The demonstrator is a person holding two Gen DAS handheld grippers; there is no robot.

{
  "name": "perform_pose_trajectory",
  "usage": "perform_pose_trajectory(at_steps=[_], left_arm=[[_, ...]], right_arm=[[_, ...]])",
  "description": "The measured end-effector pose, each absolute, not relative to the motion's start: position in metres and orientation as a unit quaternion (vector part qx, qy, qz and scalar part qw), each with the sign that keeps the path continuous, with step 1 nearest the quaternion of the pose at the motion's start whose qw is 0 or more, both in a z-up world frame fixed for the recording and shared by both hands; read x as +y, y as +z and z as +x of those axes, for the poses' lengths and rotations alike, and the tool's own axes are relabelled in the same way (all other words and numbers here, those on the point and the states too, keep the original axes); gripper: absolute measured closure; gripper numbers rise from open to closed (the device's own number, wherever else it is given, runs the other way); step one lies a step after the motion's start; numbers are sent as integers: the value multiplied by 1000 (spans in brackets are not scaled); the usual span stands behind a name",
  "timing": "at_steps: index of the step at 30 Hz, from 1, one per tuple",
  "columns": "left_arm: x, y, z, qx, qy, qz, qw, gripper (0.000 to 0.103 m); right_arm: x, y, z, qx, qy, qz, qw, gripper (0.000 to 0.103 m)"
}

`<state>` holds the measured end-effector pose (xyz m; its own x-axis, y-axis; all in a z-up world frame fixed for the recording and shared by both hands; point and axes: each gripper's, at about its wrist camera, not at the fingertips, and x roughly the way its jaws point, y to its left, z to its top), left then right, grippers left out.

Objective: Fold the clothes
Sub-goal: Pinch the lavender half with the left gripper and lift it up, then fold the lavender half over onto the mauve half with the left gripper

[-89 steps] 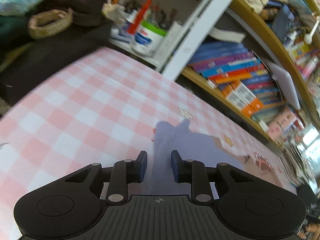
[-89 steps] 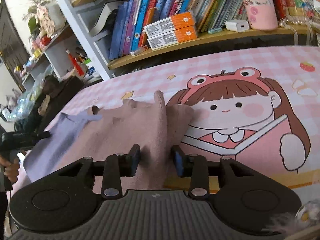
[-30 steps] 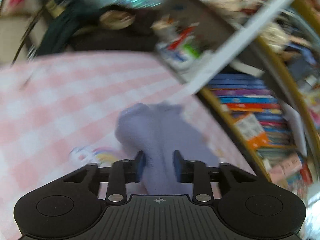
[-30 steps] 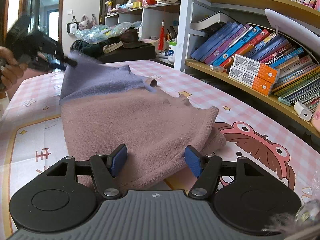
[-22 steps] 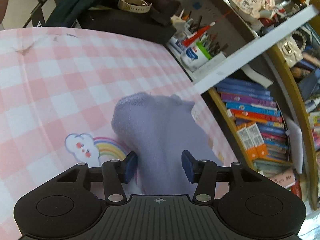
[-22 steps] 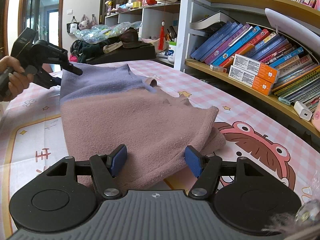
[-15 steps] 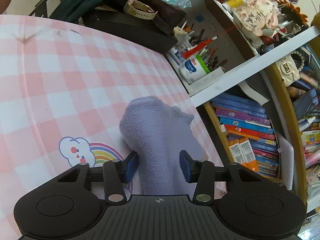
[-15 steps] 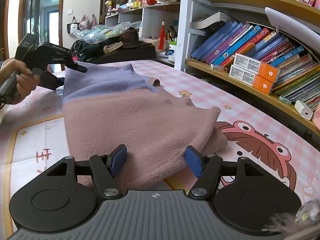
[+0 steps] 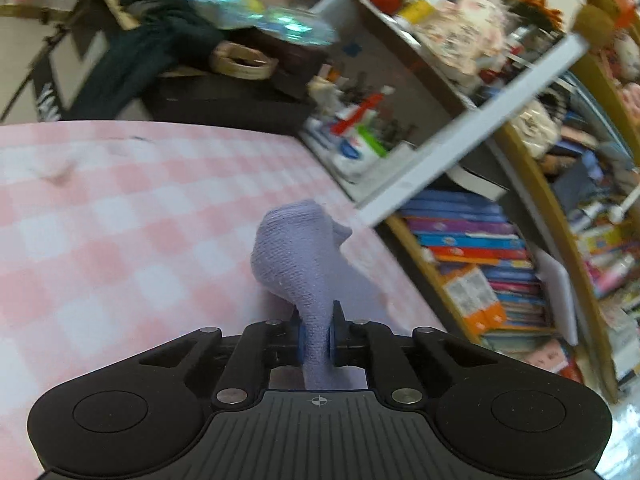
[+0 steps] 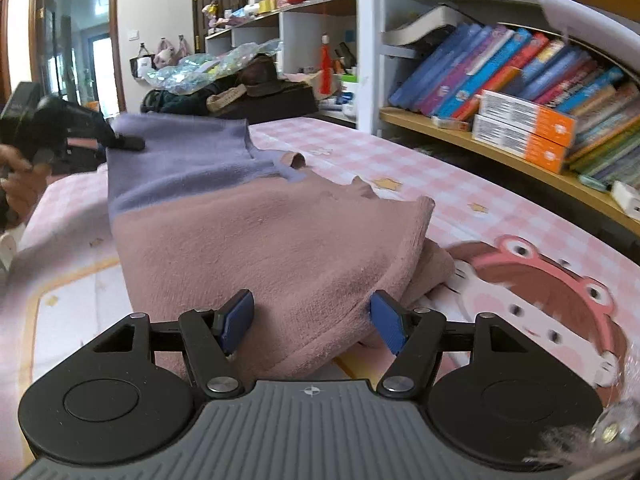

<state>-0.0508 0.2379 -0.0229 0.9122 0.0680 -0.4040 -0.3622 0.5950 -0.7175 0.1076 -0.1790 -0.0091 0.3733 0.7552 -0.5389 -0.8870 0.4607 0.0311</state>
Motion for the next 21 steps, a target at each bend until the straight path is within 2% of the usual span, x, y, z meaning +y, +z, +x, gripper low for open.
perform_pose_trajectory(at_steps=[3,9,21], left_arm=[[253,-31,-57,164,131,-452,867,93],[265,-50,-50,165,143,-486,846,81],[260,-48,-45,172,156,-473,850,81]], right_arm=[[-163,-9,103,246,504,-136,817,39],[-153,-9,104,247,506,-135,815,39],[-170,-7,110,256,520,-126,805,40]])
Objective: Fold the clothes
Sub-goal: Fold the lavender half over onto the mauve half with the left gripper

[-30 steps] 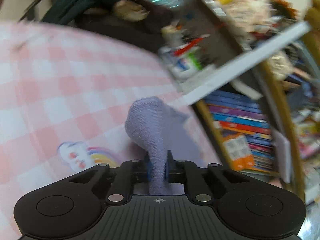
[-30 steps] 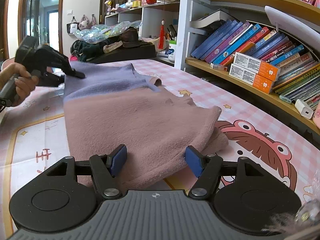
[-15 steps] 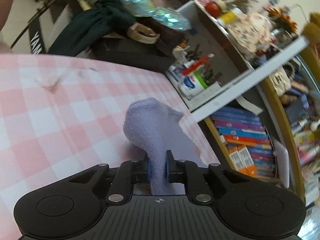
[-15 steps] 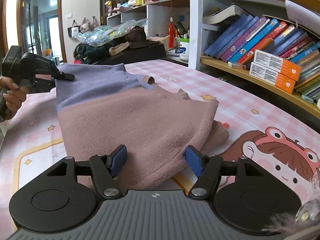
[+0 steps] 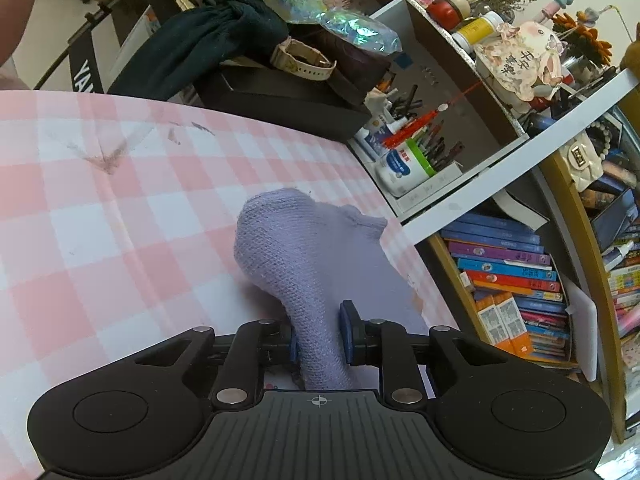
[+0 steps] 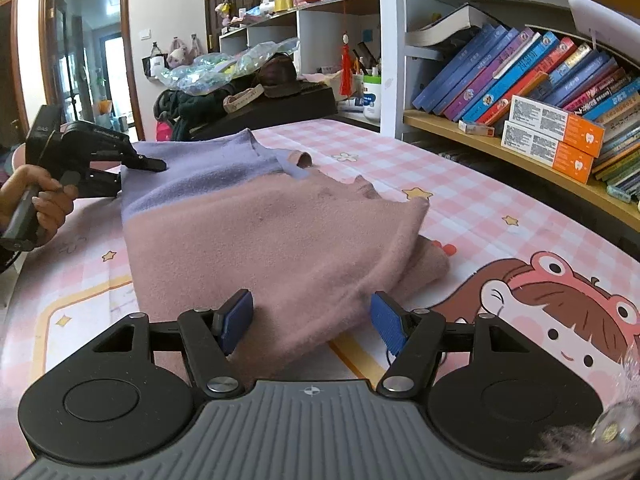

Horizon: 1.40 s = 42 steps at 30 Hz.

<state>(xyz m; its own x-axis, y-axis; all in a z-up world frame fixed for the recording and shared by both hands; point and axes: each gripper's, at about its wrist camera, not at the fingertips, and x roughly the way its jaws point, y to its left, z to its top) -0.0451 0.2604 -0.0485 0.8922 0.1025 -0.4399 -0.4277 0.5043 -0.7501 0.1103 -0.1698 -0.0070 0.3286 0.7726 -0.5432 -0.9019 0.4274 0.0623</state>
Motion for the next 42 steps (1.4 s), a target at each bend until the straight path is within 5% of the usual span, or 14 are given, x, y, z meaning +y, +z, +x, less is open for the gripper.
perform_pose_trajectory(at_steps=[13,19,30,34,42], left_arm=[[261,-50,-45,162,146,-480,850,91],[239,-5,-40,137,115,-416,892,91],[102,82,-16,118,-34,-139,983,90],[7,59,-2,219,-89,78,968,86],[-41,16,-1,275,-111,195,935,77]], right_arm=[[-170,-13,116,285,526,-99,795,47],[-169,-12,113,281,526,-99,797,52],[-169,-12,114,283,526,-96,796,52],[-170,-12,114,283,527,-95,796,52],[-171,-12,116,289,528,-87,794,52]])
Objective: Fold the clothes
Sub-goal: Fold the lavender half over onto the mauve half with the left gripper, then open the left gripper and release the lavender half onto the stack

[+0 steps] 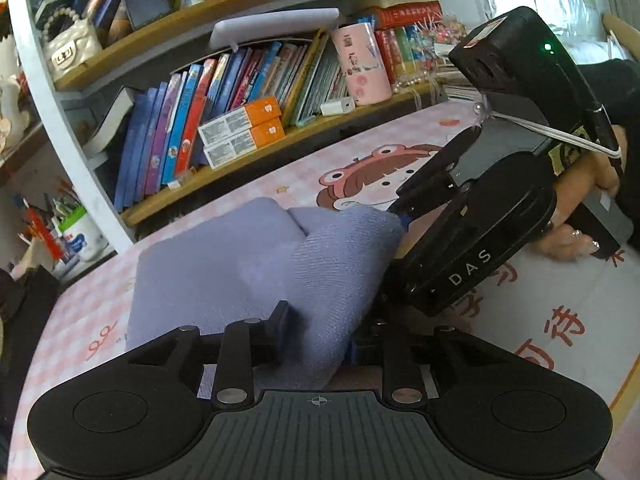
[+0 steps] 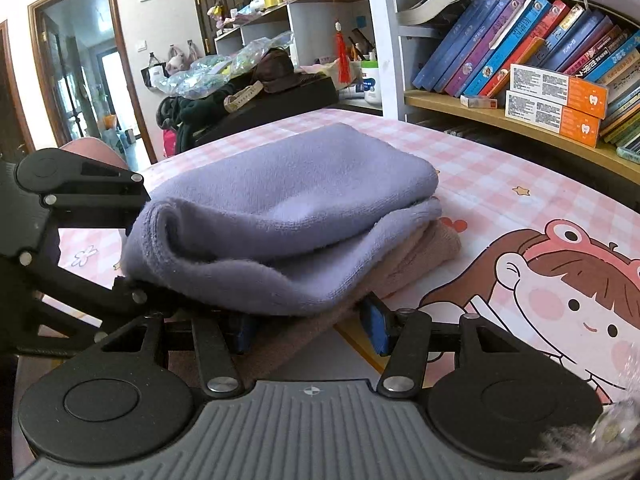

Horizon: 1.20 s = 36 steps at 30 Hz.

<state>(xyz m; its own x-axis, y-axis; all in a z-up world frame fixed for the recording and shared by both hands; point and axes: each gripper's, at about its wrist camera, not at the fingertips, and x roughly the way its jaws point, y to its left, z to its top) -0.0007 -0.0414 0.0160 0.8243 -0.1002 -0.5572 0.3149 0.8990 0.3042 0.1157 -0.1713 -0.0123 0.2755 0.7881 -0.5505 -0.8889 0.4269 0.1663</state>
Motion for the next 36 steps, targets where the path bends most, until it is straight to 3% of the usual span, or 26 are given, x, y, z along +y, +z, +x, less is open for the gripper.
perform_pose_trajectory(at_steps=[12,15,23,27,32,36], left_arm=[[-51,30,-16,195,-119,233,945,74],[-49,31,-15,196,-123,218,948,90],[-47,18,-24,240,-158,254,924,90],[-52,10,-20,244,-161,263,919,77],[-51,9,-29,233,-179,254,921,65],[-42,14,-45,227,-231,221,920,39]], right_arm=[[-172,-12,117,290,528,-86,794,52],[-172,-13,116,290,528,-86,794,52],[-172,-13,116,290,528,-86,794,52],[-175,-12,118,296,525,-80,794,52],[-208,6,118,297,504,-37,810,44],[-252,16,112,306,490,89,812,40]])
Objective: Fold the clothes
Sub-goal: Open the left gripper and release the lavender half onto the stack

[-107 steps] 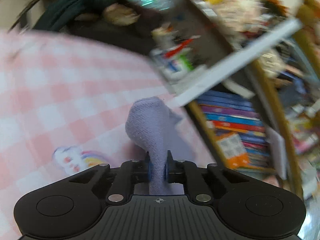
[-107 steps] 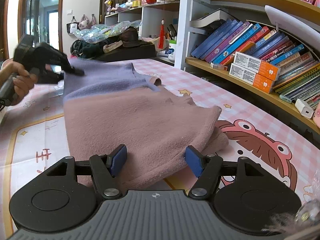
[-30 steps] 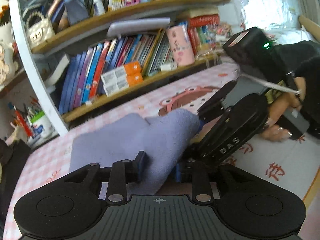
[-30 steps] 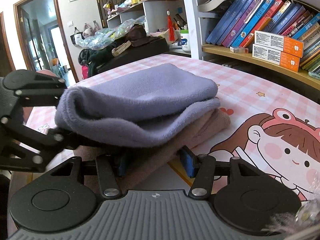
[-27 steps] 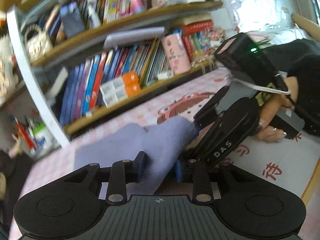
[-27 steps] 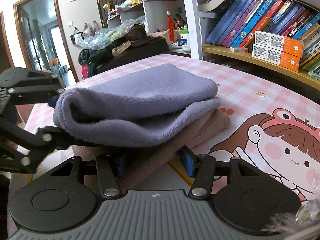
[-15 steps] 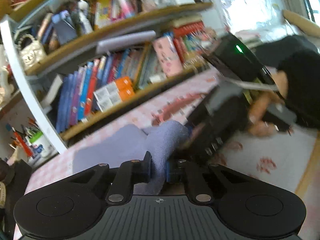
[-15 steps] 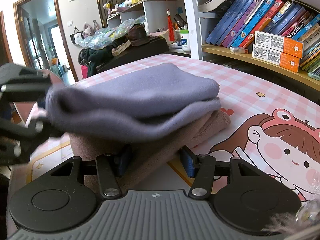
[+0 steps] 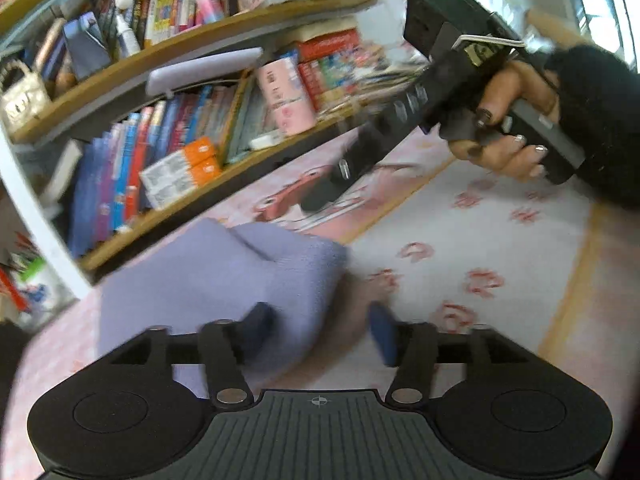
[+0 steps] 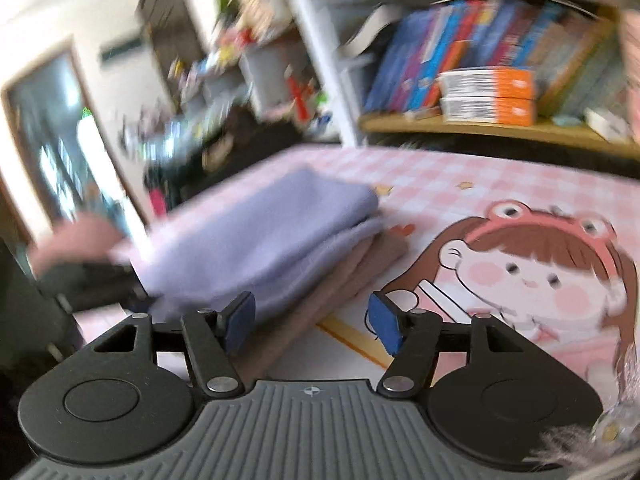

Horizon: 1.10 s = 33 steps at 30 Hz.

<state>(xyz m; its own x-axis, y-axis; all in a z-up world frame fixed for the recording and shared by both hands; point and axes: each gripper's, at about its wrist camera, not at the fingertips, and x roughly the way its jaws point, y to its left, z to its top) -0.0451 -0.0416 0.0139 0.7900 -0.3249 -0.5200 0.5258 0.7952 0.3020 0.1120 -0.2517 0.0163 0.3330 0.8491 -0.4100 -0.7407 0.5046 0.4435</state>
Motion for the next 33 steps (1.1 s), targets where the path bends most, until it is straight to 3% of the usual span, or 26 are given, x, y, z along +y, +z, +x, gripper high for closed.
perform_pose_trajectory(at_steps=[5,10,12,13,14,15,16,17,21,26,27,29,30,33], left_arm=[[-9,42,-60,197,-298,142,923,37],[46,70,-49,151,-258,41,953,38],[62,68,-38,150,-223,23,963,43],[66,63,-31,163,-212,20,963,52],[69,56,-24,183,-207,14,961,57],[71,49,-17,204,-202,10,958,63],[71,42,-13,221,-199,10,955,65],[71,36,-11,230,-195,10,953,67],[78,27,-7,238,-203,-16,950,68],[80,27,-5,238,-212,-23,948,64],[80,29,-5,237,-210,-22,948,63],[87,36,-8,226,-206,-31,952,60],[91,39,-7,220,-200,-35,954,56],[98,38,1,227,-184,-42,955,55]], right_arm=[[-258,17,108,363,470,220,774,39],[-223,8,109,432,445,273,735,39],[-208,7,112,445,432,280,733,40],[-200,8,113,450,423,272,738,43],[-192,8,113,453,414,261,745,54],[-184,9,114,457,404,249,752,65],[-178,16,107,441,406,226,767,85],[-173,25,99,420,411,199,784,86],[-163,45,69,365,411,124,826,88],[-169,10,82,418,375,161,812,86],[-169,14,81,417,375,158,812,85],[-169,23,78,406,368,159,821,68],[-170,25,79,401,364,163,824,65],[-170,27,88,399,352,180,827,65]])
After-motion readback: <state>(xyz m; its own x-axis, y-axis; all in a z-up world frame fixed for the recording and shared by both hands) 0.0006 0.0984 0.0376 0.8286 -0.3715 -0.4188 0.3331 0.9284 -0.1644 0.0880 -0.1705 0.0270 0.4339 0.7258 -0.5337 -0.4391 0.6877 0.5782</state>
